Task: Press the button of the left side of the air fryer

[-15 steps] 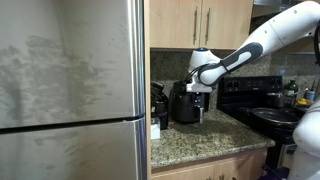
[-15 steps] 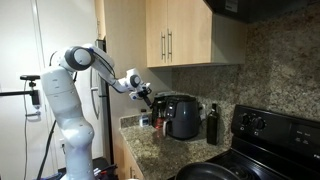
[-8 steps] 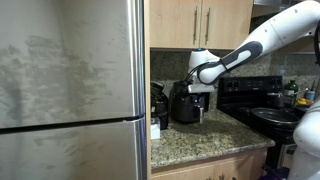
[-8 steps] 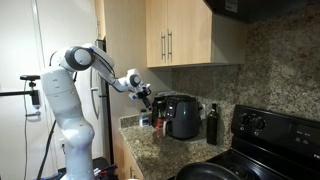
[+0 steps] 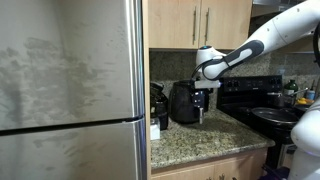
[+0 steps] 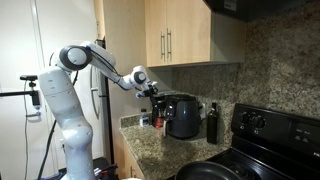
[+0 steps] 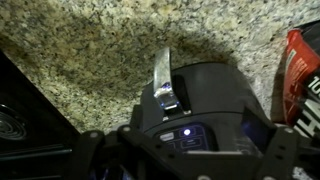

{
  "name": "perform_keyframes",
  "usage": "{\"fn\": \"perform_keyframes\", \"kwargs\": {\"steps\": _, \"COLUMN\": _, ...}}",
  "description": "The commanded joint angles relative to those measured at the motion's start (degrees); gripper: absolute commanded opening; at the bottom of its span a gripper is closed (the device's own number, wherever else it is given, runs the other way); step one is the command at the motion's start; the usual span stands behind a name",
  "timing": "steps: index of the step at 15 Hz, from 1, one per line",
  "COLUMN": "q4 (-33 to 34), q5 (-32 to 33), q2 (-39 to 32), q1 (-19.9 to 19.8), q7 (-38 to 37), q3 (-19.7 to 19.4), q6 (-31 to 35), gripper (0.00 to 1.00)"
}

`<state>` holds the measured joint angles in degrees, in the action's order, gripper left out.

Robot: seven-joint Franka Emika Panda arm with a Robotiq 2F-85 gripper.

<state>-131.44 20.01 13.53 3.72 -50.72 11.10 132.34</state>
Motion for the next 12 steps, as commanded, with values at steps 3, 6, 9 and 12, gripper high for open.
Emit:
{"fn": "perform_keyframes", "kwargs": {"steps": 3, "q4": 0.6, "q5": -6.1, "q2": -1.3, "q1": 1.4, "q7": 6.4, "q3": -0.6, "q6": -0.4, "gripper": 1.0}}
{"fn": "perform_keyframes", "kwargs": {"steps": 6, "q4": 1.0, "q5": -11.1, "q2": -2.2, "q1": 2.4, "q7": 14.9, "q3": -0.9, "q6": 1.2, "gripper": 1.0}}
{"fn": "perform_keyframes", "kwargs": {"steps": 9, "q4": 0.3, "q5": -8.7, "q2": -0.9, "q1": 1.3, "q7": 12.4, "q3": 0.4, "q6": 0.4, "gripper": 1.0}}
{"fn": "perform_keyframes", "kwargs": {"steps": 12, "q4": 0.4, "q5": -7.5, "q2": -0.9, "q1": 1.2, "q7": 12.3, "q3": 0.4, "q6": 0.4, "gripper": 1.0}}
